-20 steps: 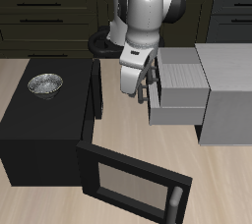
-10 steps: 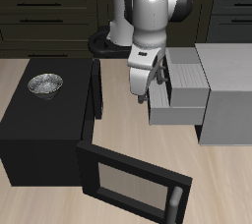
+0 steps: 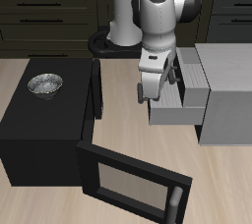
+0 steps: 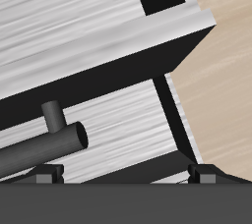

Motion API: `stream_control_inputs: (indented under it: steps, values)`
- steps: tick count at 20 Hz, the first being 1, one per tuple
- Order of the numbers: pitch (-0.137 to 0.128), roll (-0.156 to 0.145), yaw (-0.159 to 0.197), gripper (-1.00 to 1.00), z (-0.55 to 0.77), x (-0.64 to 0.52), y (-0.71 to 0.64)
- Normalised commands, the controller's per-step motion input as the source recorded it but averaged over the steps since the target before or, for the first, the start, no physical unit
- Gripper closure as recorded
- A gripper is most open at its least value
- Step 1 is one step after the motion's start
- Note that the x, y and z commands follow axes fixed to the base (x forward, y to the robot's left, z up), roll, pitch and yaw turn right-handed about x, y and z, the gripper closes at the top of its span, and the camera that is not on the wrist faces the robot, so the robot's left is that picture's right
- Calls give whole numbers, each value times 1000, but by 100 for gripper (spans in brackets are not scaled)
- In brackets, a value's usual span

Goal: Close the top drawer of the white cabinet

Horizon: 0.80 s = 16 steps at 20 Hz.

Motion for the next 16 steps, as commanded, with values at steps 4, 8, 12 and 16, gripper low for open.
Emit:
stream_control_inputs:
  steps: [4, 8, 12, 16]
  values:
    - [-21, 49, 10, -100, -122, 13, 350]
    - [-31, 59, 2, -100, -50, -46, 384]
    - [-53, 66, 19, -100, 25, -43, 385]
    - [-40, 60, 0, -100, 12, -75, 314]
